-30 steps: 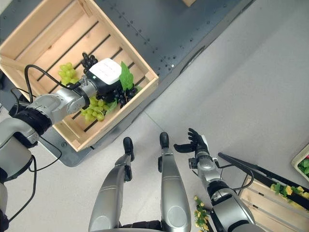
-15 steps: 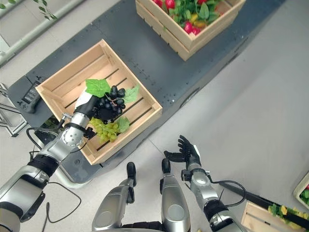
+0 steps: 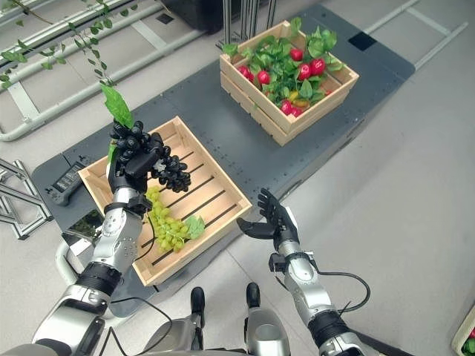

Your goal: Pick up the fruits from the basket on one side to the basket on the other side

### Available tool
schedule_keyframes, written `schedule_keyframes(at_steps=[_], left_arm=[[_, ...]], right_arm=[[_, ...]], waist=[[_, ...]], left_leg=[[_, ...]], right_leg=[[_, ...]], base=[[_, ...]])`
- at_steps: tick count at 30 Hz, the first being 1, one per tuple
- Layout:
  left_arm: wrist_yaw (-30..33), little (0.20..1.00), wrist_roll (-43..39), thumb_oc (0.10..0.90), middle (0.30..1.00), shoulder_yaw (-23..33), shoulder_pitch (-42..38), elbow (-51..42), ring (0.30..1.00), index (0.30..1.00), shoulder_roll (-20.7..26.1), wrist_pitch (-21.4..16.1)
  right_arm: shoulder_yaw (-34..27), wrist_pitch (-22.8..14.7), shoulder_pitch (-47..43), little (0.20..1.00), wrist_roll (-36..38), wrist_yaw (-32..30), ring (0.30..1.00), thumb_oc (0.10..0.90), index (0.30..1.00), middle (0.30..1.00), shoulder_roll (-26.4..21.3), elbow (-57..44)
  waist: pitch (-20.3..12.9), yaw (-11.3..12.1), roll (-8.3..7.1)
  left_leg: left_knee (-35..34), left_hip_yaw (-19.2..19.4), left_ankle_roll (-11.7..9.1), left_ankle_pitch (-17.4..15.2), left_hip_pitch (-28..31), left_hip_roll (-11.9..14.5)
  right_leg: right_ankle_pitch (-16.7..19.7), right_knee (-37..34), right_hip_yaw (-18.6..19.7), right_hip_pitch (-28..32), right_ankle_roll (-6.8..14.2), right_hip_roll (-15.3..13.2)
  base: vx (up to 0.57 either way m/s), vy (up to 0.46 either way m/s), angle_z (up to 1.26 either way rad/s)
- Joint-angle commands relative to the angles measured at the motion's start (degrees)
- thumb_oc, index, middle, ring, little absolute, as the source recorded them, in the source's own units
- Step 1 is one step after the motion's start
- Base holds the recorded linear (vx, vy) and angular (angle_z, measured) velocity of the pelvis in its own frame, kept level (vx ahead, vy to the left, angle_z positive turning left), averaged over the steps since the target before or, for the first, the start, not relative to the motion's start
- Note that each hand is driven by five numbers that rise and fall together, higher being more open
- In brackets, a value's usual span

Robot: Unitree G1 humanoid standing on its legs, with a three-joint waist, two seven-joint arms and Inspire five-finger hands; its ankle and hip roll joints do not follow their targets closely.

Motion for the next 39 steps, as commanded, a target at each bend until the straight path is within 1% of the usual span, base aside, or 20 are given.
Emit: schedule_keyframes(at_steps=[1, 2, 3, 4, 5, 6, 7, 11, 13, 14, 18, 20, 21, 23, 26, 27, 30, 31, 35, 39], left_arm=[[-9.00, 0.300, -6.91, 0.400, 0.300, 1.18, -1.51, -2.50, 0.300, 0.300, -0.36, -0.04], [-9.33, 0.300, -7.20, 0.400, 0.300, 1.17, -1.58, -2.52, 0.300, 0.300, -0.29, 0.15], [-11.22, 0.300, -9.19, 0.400, 0.300, 0.85, -2.25, -3.75, 0.300, 0.300, 0.41, 3.01], [-11.23, 0.300, -9.20, 0.400, 0.300, 0.85, -2.26, -3.75, 0.300, 0.300, 0.42, 3.04], [-12.70, 0.300, -9.44, 0.400, 0.300, 0.39, -3.24, -4.92, 0.300, 0.300, 1.20, 4.92], [-12.89, 0.300, -9.38, 0.400, 0.300, 0.10, -3.84, -5.31, 0.300, 0.300, 1.84, 5.34], [-13.75, 0.300, -8.78, 0.400, 0.300, -0.44, -5.44, -5.78, 0.300, 0.300, 3.43, 6.07], [-16.49, 0.300, -7.35, 0.400, 0.300, -1.90, -9.62, -5.76, 0.300, 0.300, 7.12, 6.18], [-16.64, 0.300, -6.51, 0.400, 0.300, -2.62, -11.59, -5.34, 0.300, 0.300, 7.90, 6.34], [-16.85, 0.300, -4.76, 0.400, 0.300, -3.72, -13.50, -4.82, 0.300, 0.300, 8.93, 6.01], [-17.31, 0.300, -0.65, 0.400, 0.300, -6.59, -17.28, -3.62, 0.300, 0.300, 10.22, 5.96], [-18.08, 0.300, -0.40, 0.400, 0.300, -7.35, -18.05, -3.53, 0.300, 0.300, 10.46, 6.44], [-19.11, 0.300, -0.29, 0.400, 0.300, -8.05, -18.50, -3.86, 0.300, 0.300, 10.60, 6.87], [-20.09, 0.300, 0.60, 0.400, 0.300, -9.37, -19.07, -5.27, 0.300, 0.300, 10.65, 7.37], [-21.07, 0.300, 1.14, 0.400, 0.300, -10.70, -19.73, -6.36, 0.300, 0.300, 10.66, 7.50], [-21.53, 0.300, 0.92, 0.400, 0.300, -11.71, -20.34, -6.79, 0.300, 0.300, 10.88, 7.38], [-21.79, 0.300, 0.85, 0.400, 0.300, -12.45, -20.57, -7.49, 0.300, 0.300, 10.94, 7.31], [-21.80, 0.300, 0.54, 0.400, 0.300, -13.19, -20.75, -8.51, 0.300, 0.300, 10.83, 7.30], [-21.63, 0.300, 0.10, 0.400, 0.300, -14.56, -20.98, -10.12, 0.300, 0.300, 10.52, 7.64], [-22.18, 0.300, -0.62, 0.400, 0.300, -15.47, -21.24, -11.01, 0.300, 0.300, 10.09, 8.04]], right_arm=[[-1.12, -2.04, 2.73, 0.900, 4.39, 9.56, 0.900, 0.800, 0.900, 0.900, -1.47, -5.80], [-1.17, -1.94, 2.65, 0.900, 4.61, 9.73, 0.900, 0.800, 0.900, 0.900, -1.53, -5.89], [-1.89, -0.26, 1.66, 0.900, 6.40, 11.23, 0.900, 0.800, 0.900, 0.900, -2.25, -7.36], [-1.91, -0.22, 1.67, 0.900, 6.41, 11.24, 0.900, 0.800, 0.900, 0.900, -2.25, -7.39], [-2.46, 1.77, 0.52, 0.900, 8.30, 12.30, 0.900, 0.800, 0.900, 0.900, -2.90, -9.38], [-2.65, 2.78, -0.11, 0.900, 9.25, 12.48, 0.900, 0.800, 0.900, 0.900, -3.26, -10.31], [-2.99, 4.72, -1.55, 0.900, 10.94, 12.81, 0.900, 0.800, 0.900, 0.900, -4.04, -12.18], [-3.32, 8.58, -7.27, 0.900, 12.13, 12.71, 0.900, 0.800, 0.900, 0.900, -5.48, -15.97], [-2.70, 9.58, -9.68, 0.900, 11.73, 11.75, 0.900, 0.800, 0.900, 0.900, -5.70, -16.65], [-1.90, 10.82, -12.18, 0.900, 11.61, 10.17, 0.900, 0.800, 0.900, 0.900, -6.05, -17.50], [-0.78, 14.00, -17.14, 0.900, 12.03, 7.29, 0.900, 0.800, 0.900, 0.900, -6.54, -18.44], [-0.43, 14.69, -17.93, 0.900, 11.64, 6.73, 0.900, 0.800, 0.900, 0.900, -6.75, -18.62], [-0.18, 16.13, -18.65, 0.900, 12.03, 6.87, 0.900, 0.800, 0.900, 0.900, -7.23, -18.78], [0.56, 19.00, -19.68, 0.900, 15.12, 8.08, 0.900, 0.800, 0.900, 0.900, -7.76, -18.90], [1.67, 21.88, -19.97, 0.900, 19.12, 9.98, 0.900, 0.800, 0.900, 0.900, -7.37, -18.23], [2.63, 23.40, -20.04, 0.900, 21.15, 10.87, 0.900, 0.800, 0.900, 0.900, -7.17, -17.88], [3.60, 24.56, -19.80, 0.900, 22.12, 11.42, 0.900, 0.800, 0.900, 0.900, -6.93, -17.66], [4.92, 25.87, -19.53, 0.900, 23.87, 12.10, 0.900, 0.800, 0.900, 0.900, -6.45, -17.22], [6.77, 26.52, -19.36, 0.900, 27.47, 12.83, 0.900, 0.800, 0.900, 0.900, -4.60, -16.34], [7.64, 25.95, -19.64, 0.900, 30.53, 13.03, 0.900, 0.800, 0.900, 0.900, -3.17, -16.81]], waist=[[-14.87, 0.05, 1.26], [-14.93, 0.05, 1.27], [-15.57, 0.12, 1.34], [-15.58, 0.13, 1.34], [-16.12, 0.14, 1.45], [-16.36, 0.16, 1.49], [-16.79, 0.14, 1.55], [-17.47, 0.09, 1.64], [-17.75, 0.14, 1.65], [-18.13, 0.17, 1.68], [-18.84, 0.12, 1.64], [-19.03, 0.09, 1.57], [-19.31, 0.02, 1.50], [-19.61, -0.01, 1.36], [-19.94, 0.00, 1.09], [-20.13, 0.00, 0.94], [-20.24, 0.05, 0.83], [-20.35, 0.11, 0.73], [-20.38, 0.33, 0.67], [-20.34, 0.54, 0.66]], left_leg=[[0.06, -0.86, -2.71, -1.79, -0.20, 0.53], [0.05, -0.85, -2.72, -1.80, -0.18, 0.54], [0.05, -0.64, -2.84, -1.87, -0.32, 0.70], [0.05, -0.63, -2.84, -1.87, -0.34, 0.70], [0.05, -0.55, -2.92, -2.00, -0.73, 0.74], [0.05, -0.56, -2.97, -2.02, -0.86, 0.78], [0.05, -0.56, -3.03, -2.07, -1.04, 0.76], [0.05, 0.52, -3.01, -2.32, -0.61, 1.03], [0.05, 0.79, -2.99, -2.48, -0.44, 1.05], [0.05, 1.05, -2.96, -2.70, -0.19, 1.11], [0.05, 1.40, -2.78, -3.14, 0.34, 1.16], [0.05, 1.54, -2.76, -3.25, 0.50, 1.22], [0.05, 1.57, -2.73, -3.41, 0.58, 1.26], [0.05, 1.64, -2.69, -3.64, 0.70, 1.36], [0.05, 1.76, -2.77, -3.69, 0.83, 1.48], [0.05, 1.85, -2.81, -3.68, 0.87, 1.56], [0.05, 1.91, -2.85, -3.68, 0.90, 1.65], [0.05, 1.96, -2.87, -3.65, 1.02, 1.77], [0.05, 2.00, -2.88, -3.66, 1.24, 1.91], [0.05, 1.83, -2.89, -3.73, 1.22, 1.89]], right_leg=[[3.09, 0.07, -1.07, -0.13, 0.44, -3.25], [3.11, 0.02, -1.08, -0.10, 0.46, -3.25], [3.32, -0.48, -1.30, 0.09, 0.64, -3.37], [3.33, -0.48, -1.30, 0.08, 0.64, -3.37], [3.41, -0.83, -1.46, 0.03, 0.77, -3.41], [3.38, -0.83, -1.54, 0.01, 0.82, -3.42], [3.35, -0.83, -1.57, -0.11, 0.93, -3.44], [3.27, -0.83, -1.71, -0.02, 1.00, -3.74], [3.17, -0.83, -1.63, 0.06, 1.00, -3.76], [3.04, -0.83, -1.44, 0.19, 1.03, -3.79], [2.80, -0.83, -0.94, 0.52, 0.97, -3.69], [2.74, -0.83, -0.76, 0.59, 1.00, -3.72], [2.68, -0.83, -0.62, 0.60, 1.06, -3.72], [2.60, -0.83, -0.27, 0.54, 1.06, -3.66], [2.56, -0.83, 0.03, 0.60, 1.12, -3.63], [2.61, -0.83, 0.12, 0.57, 1.18, -3.64], [2.64, -0.83, 0.07, 0.53, 1.20, -3.68], [2.70, -0.83, 0.06, 0.56, 1.20, -3.70], [2.66, -0.83, -0.03, 0.75, 1.16, -3.73], [2.64, -0.83, -0.25, 0.75, 1.18, -3.79]], base=[[0.04, -0.019, -0.01], [0.05, -0.031, -0.01], [0.00, 0.000, 0.00], [0.00, 0.000, 0.00], [0.00, 0.000, 0.00], [-0.01, -0.022, -0.05], [-0.01, -0.013, -0.04], [0.01, -0.005, -0.04], [0.00, 0.000, 0.00], [0.00, 0.000, 0.00], [0.03, -0.007, -0.01], [0.00, 0.000, 0.00], [0.01, -0.009, -0.05], [0.01, -0.011, -0.06], [0.02, -0.020, -0.07], [0.01, -0.021, -0.05], [0.00, -0.019, -0.06], [0.00, 0.000, 0.00], [0.00, 0.000, 0.00], [0.00, 0.000, 0.00]])
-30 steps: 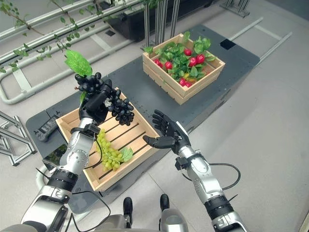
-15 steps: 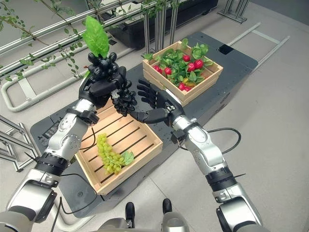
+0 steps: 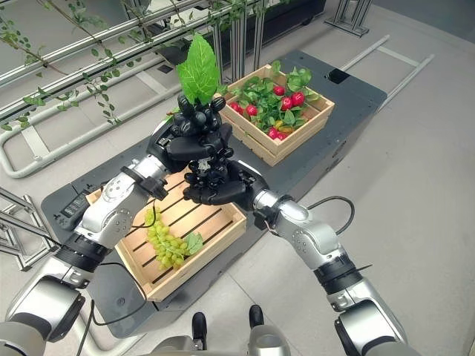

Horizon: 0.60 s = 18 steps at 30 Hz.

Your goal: Pick up the fruits from the basket on one side to the basket on the other side

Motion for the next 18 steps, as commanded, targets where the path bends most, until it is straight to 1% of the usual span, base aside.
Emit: schedule_keyframes(at_steps=[1, 3, 6, 7, 9, 10, 11, 12, 13, 14, 17, 18], left_arm=[[-1.63, 0.300, -2.83, 0.400, 0.300, -2.27, -10.32, 0.77, 0.300, 0.300, -1.92, -5.23], [-4.19, 0.300, -3.89, 0.400, 0.300, -2.89, -9.97, 1.20, 0.300, 0.300, -2.89, -4.56], [-6.34, 0.300, -5.40, 0.400, 0.300, -3.16, -9.31, 1.35, 0.300, 0.300, -3.60, -3.68], [-8.37, 0.300, -5.95, 0.400, 0.300, -3.34, -8.82, 2.02, 0.300, 0.300, -4.00, -3.26], [-9.66, 0.300, -5.95, 0.400, 0.300, -3.59, -8.55, 2.44, 0.300, 0.300, -4.13, -2.87], [-10.28, 0.300, -5.53, 0.400, 0.300, -3.71, -8.19, 2.76, 0.300, 0.300, -4.12, -2.43], [-10.65, 0.300, -5.44, 0.400, 0.300, -3.80, -8.00, 3.25, 0.300, 0.300, -4.14, -2.19], [-10.97, 0.300, -5.29, 0.400, 0.300, -3.73, -7.72, 3.91, 0.300, 0.300, -4.27, -2.06], [-11.09, 0.300, -5.46, 0.400, 0.300, -3.38, -7.29, 4.56, 0.300, 0.300, -4.19, -1.94], [-11.07, 0.300, -5.52, 0.400, 0.300, -3.18, -7.09, 4.83, 0.300, 0.300, -4.16, -1.98], [-10.83, 0.300, -5.74, 0.400, 0.300, -1.96, -6.08, 6.44, 0.300, 0.300, -3.98, -2.54], [-10.84, 0.300, -5.92, 0.400, 0.300, -1.69, -5.84, 6.99, 0.300, 0.300, -3.88, -2.87]], right_arm=[[2.48, -4.25, -1.13, 0.900, 7.52, 4.20, 0.900, 0.800, 0.900, 0.900, 5.17, -0.21], [2.73, -5.51, -2.11, 0.900, 10.40, 3.33, 0.900, 0.800, 0.900, 0.900, 7.09, -0.66], [2.72, -6.59, -1.90, 0.900, 12.16, 3.12, 0.900, 0.800, 0.900, 0.900, 8.28, -1.27], [2.57, -8.21, -1.86, 0.900, 12.24, 2.83, 0.900, 0.800, 0.900, 0.900, 8.96, -1.60], [2.47, -9.72, -1.91, 0.900, 12.34, 2.47, 0.900, 0.800, 0.900, 0.900, 9.42, -1.74], [2.14, -11.02, -2.02, 0.714, 12.59, 2.18, 0.714, 0.676, 0.714, 0.714, 9.83, -1.71], [1.86, -12.18, -2.19, 0.476, 12.42, 1.75, 0.476, 0.518, 0.476, 0.476, 10.09, -1.72], [1.41, -13.58, -2.32, 0.300, 11.83, 0.83, 0.300, 0.400, 0.300, 0.300, 10.33, -1.82], [0.86, -14.73, -2.29, 0.300, 11.86, 0.14, 0.300, 0.400, 0.300, 0.300, 10.29, -2.01], [0.58, -15.03, -2.21, 0.300, 11.79, -0.21, 0.300, 0.400, 0.300, 0.300, 10.33, -2.12], [-0.88, -17.54, -1.69, 0.300, 9.61, -2.25, 0.300, 0.400, 0.300, 0.300, 9.94, -2.28], [-1.22, -17.70, -1.61, 0.300, 9.69, -2.42, 0.300, 0.400, 0.300, 0.300, 9.79, -2.20]], waist=[[-13.90, 0.73, -0.22], [-14.00, 0.92, -0.23], [-14.13, 0.91, -0.24], [-14.26, 0.92, -0.22], [-14.30, 0.93, -0.19], [-14.38, 0.96, -0.16], [-14.47, 0.96, -0.13], [-14.56, 0.97, -0.12], [-14.68, 0.99, -0.11], [-14.70, 1.00, -0.11], [-14.89, 0.94, -0.12], [-14.91, 0.93, -0.12]], left_leg=[[0.08, -0.03, -2.93, -3.58, 0.58, 1.44], [0.08, -0.16, -2.90, -3.57, 0.60, 1.54], [0.08, -0.17, -2.89, -3.55, 0.69, 1.61], [0.08, -0.14, -2.88, -3.58, 0.77, 1.66], [0.08, -0.14, -2.87, -3.60, 0.83, 1.68], [0.08, -0.11, -2.86, -3.63, 0.91, 1.71], [0.08, -0.11, -2.83, -3.66, 0.94, 1.71], [0.08, -0.13, -2.80, -3.70, 0.96, 1.71], [0.08, -0.06, -2.77, -3.69, 0.99, 1.74], [0.08, -0.05, -2.77, -3.71, 0.99, 1.75], [0.08, 0.08, -2.72, -3.73, 1.00, 1.78], [0.08, 0.12, -2.73, -3.72, 1.02, 1.80]], right_leg=[[1.21, 0.05, -2.19, 0.74, 1.27, -4.23], [1.22, 0.05, -2.25, 0.80, 1.29, -4.26], [1.18, 0.05, -2.17, 0.89, 1.25, -4.24], [1.17, 0.05, -2.14, 0.91, 1.24, -4.27], [1.21, 0.05, -2.13, 0.91, 1.25, -4.29], [1.24, 0.05, -2.13, 0.93, 1.25, -4.29], [1.26, 0.05, -2.08, 0.92, 1.27, -4.30], [1.26, 0.05, -2.03, 0.92, 1.31, -4.32], [1.25, 0.05, -2.00, 0.95, 1.36, -4.36], [1.25, 0.05, -1.95, 0.93, 1.37, -4.36], [1.31, 0.05, -1.86, 0.85, 1.42, -4.35], [1.34, 0.05, -1.84, 0.83, 1.43, -4.36]], base=[[0.00, 0.000, 0.00], [0.00, 0.000, 0.00], [0.00, 0.000, 0.00], [0.00, 0.000, 0.00], [0.00, 0.000, 0.00], [0.00, 0.000, 0.00], [0.03, 0.001, -0.01], [0.04, 0.003, -0.01], [0.03, 0.002, -0.02], [0.00, 0.000, 0.00], [0.00, 0.000, 0.00], [0.00, 0.000, 0.00]])
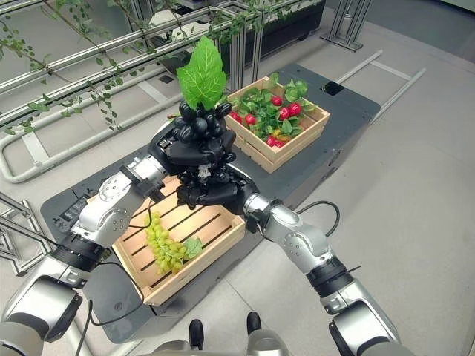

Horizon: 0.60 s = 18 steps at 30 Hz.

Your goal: Pick up the fruits from the basket on one side to the basket on the other side

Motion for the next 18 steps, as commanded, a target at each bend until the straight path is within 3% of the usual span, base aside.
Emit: schedule_keyframes(at_steps=[1, 4, 5, 7, 10, 11, 18], left_arm=[[-3.41, 0.300, -5.10, 0.400, 0.300, -1.13, -5.30, 7.68, 0.300, 0.300, -4.76, -3.46], [-3.55, 0.300, -5.08, 0.400, 0.300, 0.25, -4.67, 9.19, 0.300, 0.300, -4.90, -3.53], [-3.57, 0.328, -4.82, 0.419, 0.328, 0.76, -4.44, 9.65, 0.328, 0.328, -4.88, -3.46], [-3.52, 0.472, -4.68, 0.515, 0.472, 1.27, -4.07, 10.26, 0.472, 0.472, -4.93, -3.64], [-1.97, 0.474, -4.36, 0.516, 0.474, 2.54, -3.36, 11.85, 0.474, 0.474, -4.84, -3.73], [-1.41, 0.900, -4.31, 0.800, 0.900, 2.70, -3.20, 12.14, 0.900, 0.900, -4.77, -3.99], [11.18, 0.900, 0.86, 0.800, 0.900, 6.21, -0.75, 19.01, 0.900, 0.900, -6.73, -8.46]], right_arm=[[-3.92, -14.05, -2.35, 0.300, 5.42, -0.84, 0.300, 0.400, 0.300, 0.300, 7.14, -2.31], [-4.93, -14.91, -1.95, 0.300, 5.36, -1.21, 0.300, 0.400, 0.300, 0.300, 7.04, -1.68], [-5.29, -15.12, -1.72, 0.300, 5.23, -1.01, 0.300, 0.400, 0.300, 0.300, 6.97, -1.61], [-5.75, -15.32, -1.55, 0.300, 4.90, -1.22, 0.300, 0.400, 0.300, 0.300, 6.89, -1.73], [-6.50, -15.38, -1.32, 0.300, 4.18, -0.98, 0.300, 0.400, 0.300, 0.300, 6.50, -1.52], [-6.57, -15.38, -1.26, 0.300, 4.14, -0.86, 0.300, 0.400, 0.300, 0.300, 6.46, -1.44], [-8.22, -16.68, 0.81, 0.300, 5.19, -1.55, 0.300, 0.400, 0.300, 0.300, 7.23, -0.90]], waist=[[-12.81, 0.75, 0.23], [-12.76, 0.71, 0.18], [-12.74, 0.65, 0.17], [-12.71, 0.59, 0.18], [-12.68, 0.40, 0.23], [-12.68, 0.37, 0.24], [-12.63, -0.05, 0.23]], left_leg=[[0.08, 0.13, -2.75, -3.72, 0.78, 1.86], [0.08, 0.19, -2.73, -3.74, 0.80, 1.96], [0.08, 0.27, -2.75, -3.72, 0.76, 2.02], [0.08, 0.21, -2.76, -3.69, 0.71, 2.07], [0.08, 0.34, -2.83, -3.65, 0.74, 2.18], [0.08, 0.35, -2.84, -3.64, 0.77, 2.21], [0.08, 0.56, -2.85, -3.56, 0.72, 2.50]], right_leg=[[1.32, 0.05, -1.91, 0.57, 1.44, -4.35], [1.34, 0.05, -1.92, 0.49, 1.40, -4.33], [1.34, 0.05, -1.93, 0.43, 1.39, -4.32], [1.37, 0.05, -1.83, 0.34, 1.35, -4.27], [1.42, 0.05, -1.66, 0.27, 1.29, -4.20], [1.43, 0.05, -1.61, 0.27, 1.28, -4.19], [1.30, 0.05, -1.32, 0.01, 1.22, -3.95]], base=[[0.00, 0.000, 0.00], [0.00, 0.000, 0.00], [0.00, 0.000, 0.00], [0.00, 0.000, 0.00], [0.00, 0.000, 0.00], [0.00, 0.000, 0.00], [0.01, -0.002, -0.06]])
